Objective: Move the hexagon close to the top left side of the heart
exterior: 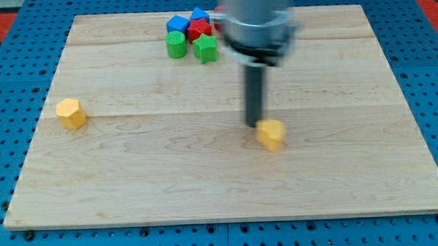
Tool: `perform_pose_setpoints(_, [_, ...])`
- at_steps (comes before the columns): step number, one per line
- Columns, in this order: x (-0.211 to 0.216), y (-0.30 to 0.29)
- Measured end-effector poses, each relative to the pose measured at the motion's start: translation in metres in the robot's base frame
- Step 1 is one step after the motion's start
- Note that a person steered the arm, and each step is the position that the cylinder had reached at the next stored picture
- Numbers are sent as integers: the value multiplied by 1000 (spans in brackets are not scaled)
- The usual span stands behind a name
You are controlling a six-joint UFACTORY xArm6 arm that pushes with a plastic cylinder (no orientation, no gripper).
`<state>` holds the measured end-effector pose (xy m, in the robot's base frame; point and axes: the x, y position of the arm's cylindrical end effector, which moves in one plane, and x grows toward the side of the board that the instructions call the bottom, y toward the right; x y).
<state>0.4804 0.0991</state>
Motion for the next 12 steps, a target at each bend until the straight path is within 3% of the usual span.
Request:
perform_pose_setpoints(1, [39,57])
perform_pose_setpoints(2, [-14,-15])
perform_pose_setpoints(3, [-51,-153])
perform_pose_setpoints(4, [-90,-250])
perform_pose_setpoints(5, [-79,-326])
perform_pose_setpoints(6, [-34,-367])
perform_pose_setpoints(7, [-34,-401])
perform_pose_setpoints(8, [36,-358])
perform_pose_setpoints(9, [43,-225])
perform_pose_setpoints(10, [31,-201])
perform_pose_setpoints(11, [20,-258])
perform_pose_setpoints(12, [-20,-205])
